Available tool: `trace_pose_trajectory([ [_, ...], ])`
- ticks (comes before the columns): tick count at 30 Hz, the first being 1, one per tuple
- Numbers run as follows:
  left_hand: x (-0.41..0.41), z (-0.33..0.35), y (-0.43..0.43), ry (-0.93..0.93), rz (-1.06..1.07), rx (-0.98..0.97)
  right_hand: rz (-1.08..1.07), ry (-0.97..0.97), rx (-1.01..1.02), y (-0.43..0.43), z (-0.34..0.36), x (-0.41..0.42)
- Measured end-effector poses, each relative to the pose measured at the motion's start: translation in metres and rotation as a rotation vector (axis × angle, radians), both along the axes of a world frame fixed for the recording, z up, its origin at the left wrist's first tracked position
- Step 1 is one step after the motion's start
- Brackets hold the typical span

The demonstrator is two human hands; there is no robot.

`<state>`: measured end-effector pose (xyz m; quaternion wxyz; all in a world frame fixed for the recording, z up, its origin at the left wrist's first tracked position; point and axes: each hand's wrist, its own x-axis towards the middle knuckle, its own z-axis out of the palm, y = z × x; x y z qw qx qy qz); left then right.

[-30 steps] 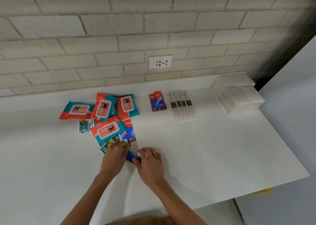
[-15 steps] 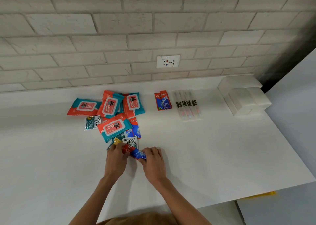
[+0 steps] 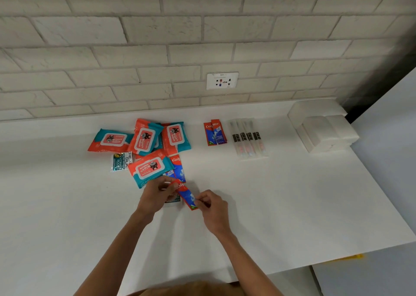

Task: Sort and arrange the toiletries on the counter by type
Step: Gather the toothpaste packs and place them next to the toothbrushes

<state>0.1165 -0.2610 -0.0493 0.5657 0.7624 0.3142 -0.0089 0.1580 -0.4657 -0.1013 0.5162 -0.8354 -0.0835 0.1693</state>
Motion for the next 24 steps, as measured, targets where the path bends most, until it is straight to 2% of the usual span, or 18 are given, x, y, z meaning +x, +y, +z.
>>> trace_pose_trajectory([
  [7,0.022,0.006,-0.026,-0.041,0.164,-0.155,-0.111,0.047,0.125,0.004,0.009,0.013],
  [12,0.029,0.0,-0.048,-0.079,0.094,-0.188,-0.22,0.029,0.194,0.009,0.014,0.026],
  [17,0.044,-0.006,-0.054,-0.066,0.061,-0.151,-0.233,-0.044,0.174,0.008,0.015,0.043],
  [19,0.055,-0.008,-0.05,-0.048,0.057,-0.112,-0.173,-0.134,0.09,0.003,0.011,0.049],
  [22,0.078,-0.009,-0.043,-0.054,0.07,-0.062,0.007,-0.439,-0.286,-0.012,-0.011,0.058],
  [24,0.096,-0.008,-0.038,-0.062,0.08,-0.015,0.1,-0.576,-0.467,-0.025,-0.03,0.06],
])
